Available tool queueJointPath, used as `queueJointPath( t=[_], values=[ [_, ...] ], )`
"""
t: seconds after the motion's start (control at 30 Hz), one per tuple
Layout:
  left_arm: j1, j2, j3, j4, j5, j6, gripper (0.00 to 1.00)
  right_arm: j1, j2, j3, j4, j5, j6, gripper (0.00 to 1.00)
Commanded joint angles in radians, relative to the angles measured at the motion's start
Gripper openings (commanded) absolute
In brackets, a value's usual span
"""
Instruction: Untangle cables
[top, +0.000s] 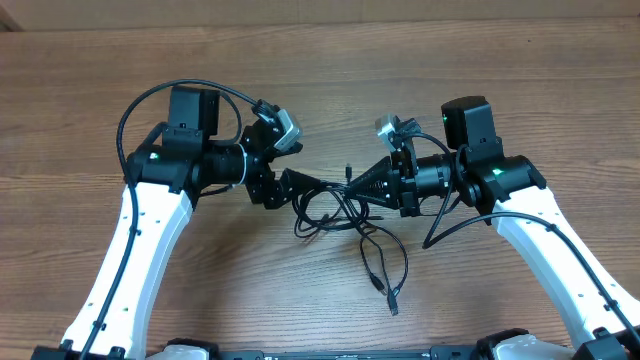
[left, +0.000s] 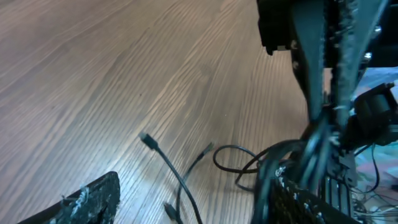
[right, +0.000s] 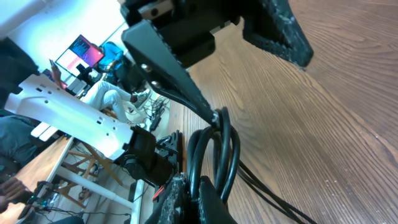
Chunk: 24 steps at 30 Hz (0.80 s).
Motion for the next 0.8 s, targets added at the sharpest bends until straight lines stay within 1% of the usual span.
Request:
queueJointPath(
  t=[0.0,0.07,0.17,0.27,0.33,0.37,0.47,0.5,0.53,0.57,0.6,0.77],
  values=[
    [-0.002,0.060,0.015,-0.001,0.046,0.026,0.79,-0.002,-0.012,0.025,0.024,-0.110,-0.007,0.04],
    [-0.018,0.106,0.015,0.001,0.072,0.027,0.82,-0.002,-0.012,0.025,0.035,-0.134,-0.007,0.04],
    [-0.037,0.147,0.015,0.003,0.096,0.027,0.82,-0.003,-0.012,0.025,0.035,-0.132,-0.007,0.04],
    [-0.057,0.181,0.015,0.003,0.095,0.027,0.81,-0.003,-0.012,0.025,0.061,-0.132,0.010,0.04],
    [-0.071,0.204,0.015,0.000,0.095,0.027,0.77,-0.003,-0.012,0.025,0.108,-0.132,0.040,0.04],
    [-0.079,0.215,0.015,0.000,0.095,0.027,0.73,-0.003,-0.012,0.025,0.144,-0.131,0.067,0.04],
    [-0.089,0.241,0.015,0.000,0.096,0.026,0.57,-0.003,-0.012,0.025,0.224,-0.103,0.135,0.04],
    [-0.089,0.250,0.015,0.000,0.096,0.026,0.47,-0.003,-0.012,0.025,0.238,-0.079,0.154,0.04],
    [-0.089,0.253,0.015,0.000,0.095,0.026,0.26,-0.003,-0.012,0.025,0.241,-0.055,0.165,0.04],
    [-0.089,0.256,0.015,0.000,0.095,0.026,0.08,-0.003,-0.012,0.025,0.236,-0.032,0.166,0.04],
    [-0.087,0.256,0.015,0.001,0.095,0.026,0.04,-0.003,-0.012,0.025,0.225,-0.009,0.166,0.04],
    [-0.085,0.256,0.016,0.003,0.095,0.026,0.04,-0.003,-0.012,0.025,0.132,0.111,0.166,0.04]
  ],
)
